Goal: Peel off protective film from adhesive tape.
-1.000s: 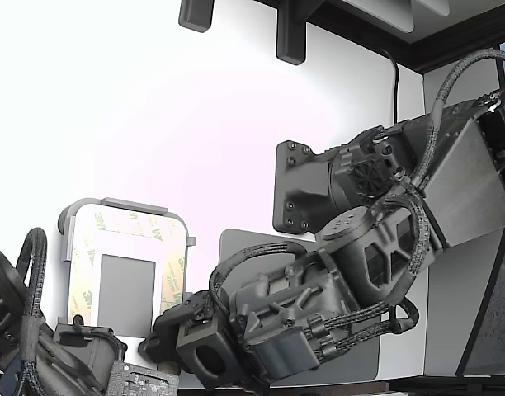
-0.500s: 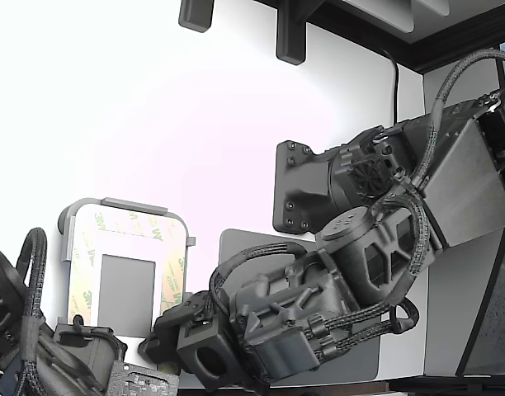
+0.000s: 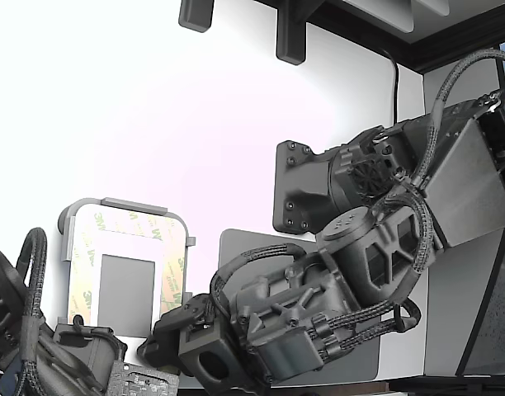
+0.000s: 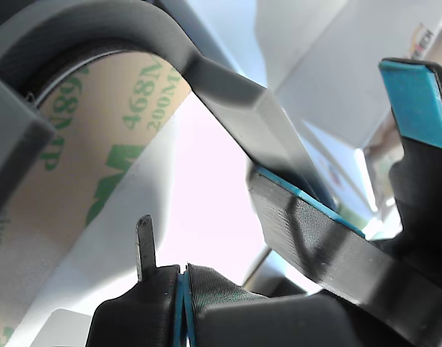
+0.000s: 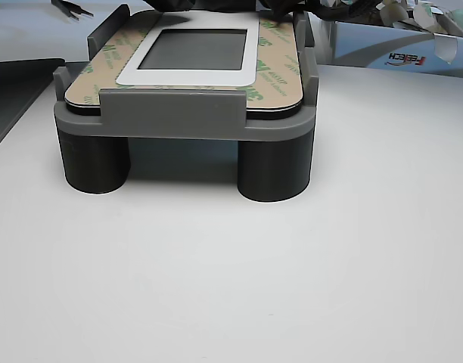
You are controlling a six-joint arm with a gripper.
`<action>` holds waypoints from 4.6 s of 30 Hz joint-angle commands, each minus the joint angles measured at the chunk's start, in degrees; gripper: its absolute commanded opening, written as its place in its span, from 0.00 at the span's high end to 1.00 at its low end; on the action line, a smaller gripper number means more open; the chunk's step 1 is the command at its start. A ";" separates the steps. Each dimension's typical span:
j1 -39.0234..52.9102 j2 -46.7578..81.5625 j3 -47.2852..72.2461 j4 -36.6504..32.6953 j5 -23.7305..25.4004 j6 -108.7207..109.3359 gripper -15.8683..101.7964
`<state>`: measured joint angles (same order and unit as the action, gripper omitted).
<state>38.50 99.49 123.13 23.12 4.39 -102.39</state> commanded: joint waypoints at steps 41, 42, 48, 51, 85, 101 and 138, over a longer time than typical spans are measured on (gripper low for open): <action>-0.44 0.70 -1.49 0.88 -0.97 5.10 0.96; -0.35 0.70 -1.58 0.97 -0.88 5.36 0.96; -0.35 0.70 -1.67 1.05 -0.79 5.98 0.96; -0.35 0.70 -2.29 1.49 -0.53 5.80 0.96; -0.26 0.00 -2.99 3.43 -0.35 6.06 0.96; 0.35 0.62 -2.99 3.69 -0.09 7.38 0.96; 0.09 0.70 -3.96 3.34 -0.62 7.73 0.96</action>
<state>39.29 98.35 121.03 27.33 4.13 -94.39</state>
